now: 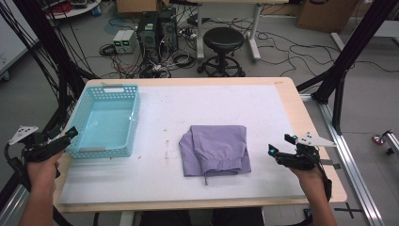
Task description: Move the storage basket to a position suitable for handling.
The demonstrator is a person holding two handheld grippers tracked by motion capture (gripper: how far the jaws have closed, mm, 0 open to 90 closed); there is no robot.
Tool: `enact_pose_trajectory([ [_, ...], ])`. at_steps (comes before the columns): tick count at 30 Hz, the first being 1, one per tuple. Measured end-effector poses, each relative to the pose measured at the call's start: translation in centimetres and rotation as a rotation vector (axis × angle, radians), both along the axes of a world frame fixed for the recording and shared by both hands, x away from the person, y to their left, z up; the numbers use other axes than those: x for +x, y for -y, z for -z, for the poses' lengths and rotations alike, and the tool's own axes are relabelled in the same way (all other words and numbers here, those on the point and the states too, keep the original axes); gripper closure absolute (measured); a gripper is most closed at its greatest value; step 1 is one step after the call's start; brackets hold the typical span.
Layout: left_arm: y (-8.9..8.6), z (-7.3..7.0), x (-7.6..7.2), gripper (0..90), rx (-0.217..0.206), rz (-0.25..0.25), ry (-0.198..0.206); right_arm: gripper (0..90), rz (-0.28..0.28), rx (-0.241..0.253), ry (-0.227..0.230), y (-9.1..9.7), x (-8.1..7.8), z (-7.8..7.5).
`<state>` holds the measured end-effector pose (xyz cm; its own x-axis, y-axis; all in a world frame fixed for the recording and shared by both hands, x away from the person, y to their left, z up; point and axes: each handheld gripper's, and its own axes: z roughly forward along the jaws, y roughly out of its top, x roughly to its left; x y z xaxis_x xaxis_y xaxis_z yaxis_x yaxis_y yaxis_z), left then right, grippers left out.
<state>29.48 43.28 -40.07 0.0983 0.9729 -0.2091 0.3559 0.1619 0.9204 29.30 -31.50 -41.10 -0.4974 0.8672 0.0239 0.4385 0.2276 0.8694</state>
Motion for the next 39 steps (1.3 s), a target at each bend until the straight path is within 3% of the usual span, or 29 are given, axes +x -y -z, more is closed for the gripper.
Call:
enact_pose_trajectory([
  [7, -0.2, 0.7, 0.3, 29.6, 0.028, -0.011, -0.056, 21.0, 0.002, 0.0, 0.002, 0.0, -0.1, 0.0],
  [13, 0.0, 1.2, 0.7, 31.0, 0.048, 0.012, -0.103, 21.0, -0.001, 0.0, -0.002, 0.0, 0.0, 0.0],
  [23, 0.2, 1.5, 1.0, 45.3, 0.054, -0.004, -0.163, 21.0, -0.009, -0.003, -0.006, 0.1, 0.0, 0.1],
  [26, 0.2, 1.4, 1.0, 52.7, 0.035, -0.03, -0.177, 21.0, -0.009, -0.002, -0.008, 0.1, 0.0, 0.1],
  [31, 0.1, 1.3, 0.9, 64.4, 0.064, -0.053, -0.196, 21.0, -0.013, -0.001, -0.007, 0.1, 0.0, 0.1],
  [34, 0.2, 1.2, 0.8, 76.0, 0.083, -0.022, -0.203, 21.0, -0.014, -0.001, -0.011, 0.1, 0.1, 0.2],
  [39, 0.7, 1.3, 0.7, 78.0, 0.083, 0.008, -0.194, 21.0, -0.018, -0.002, -0.013, 0.0, 0.1, 0.2],
])
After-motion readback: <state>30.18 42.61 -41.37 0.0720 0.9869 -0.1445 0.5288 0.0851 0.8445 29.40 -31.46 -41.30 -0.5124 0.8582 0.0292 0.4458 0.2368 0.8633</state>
